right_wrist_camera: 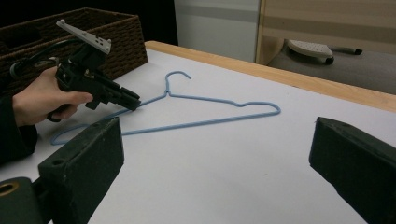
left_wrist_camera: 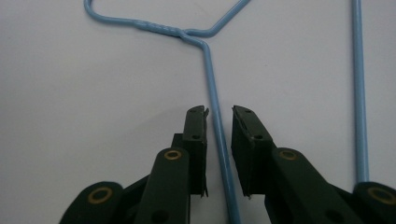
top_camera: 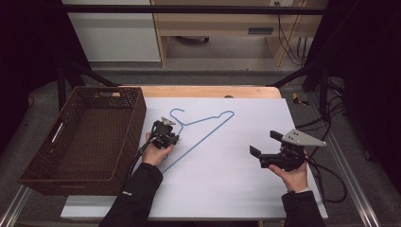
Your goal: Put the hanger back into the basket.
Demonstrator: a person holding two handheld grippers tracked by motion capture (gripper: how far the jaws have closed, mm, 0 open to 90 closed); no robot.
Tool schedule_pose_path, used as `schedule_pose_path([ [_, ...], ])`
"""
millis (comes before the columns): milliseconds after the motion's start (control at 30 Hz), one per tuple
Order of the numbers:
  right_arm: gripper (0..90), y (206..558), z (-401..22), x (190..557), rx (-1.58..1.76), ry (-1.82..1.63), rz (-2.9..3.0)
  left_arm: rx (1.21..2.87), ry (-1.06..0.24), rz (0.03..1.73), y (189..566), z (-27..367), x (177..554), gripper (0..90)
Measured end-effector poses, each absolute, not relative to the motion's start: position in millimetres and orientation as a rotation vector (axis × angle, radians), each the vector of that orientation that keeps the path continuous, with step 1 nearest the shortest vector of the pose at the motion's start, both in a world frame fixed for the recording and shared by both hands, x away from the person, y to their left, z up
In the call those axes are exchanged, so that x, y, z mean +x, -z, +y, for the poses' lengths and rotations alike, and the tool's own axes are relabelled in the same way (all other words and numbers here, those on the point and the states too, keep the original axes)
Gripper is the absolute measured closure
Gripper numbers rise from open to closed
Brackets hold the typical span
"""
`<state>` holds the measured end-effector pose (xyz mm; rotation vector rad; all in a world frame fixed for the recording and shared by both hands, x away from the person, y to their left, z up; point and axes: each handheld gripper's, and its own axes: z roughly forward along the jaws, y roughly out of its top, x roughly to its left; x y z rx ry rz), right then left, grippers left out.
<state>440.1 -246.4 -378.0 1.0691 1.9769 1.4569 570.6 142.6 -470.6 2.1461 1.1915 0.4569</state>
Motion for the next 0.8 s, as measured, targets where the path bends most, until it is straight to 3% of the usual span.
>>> schedule_pose_path([
  [333,3.7,378,-245,441,1.071,-1.458,1.979,2.176,-0.472,1.189,470,137,567,84.3],
  [800,3.7,380,-244,442,1.061,-1.443,1.997,2.147,-0.556,1.238,468,131,561,86.7],
])
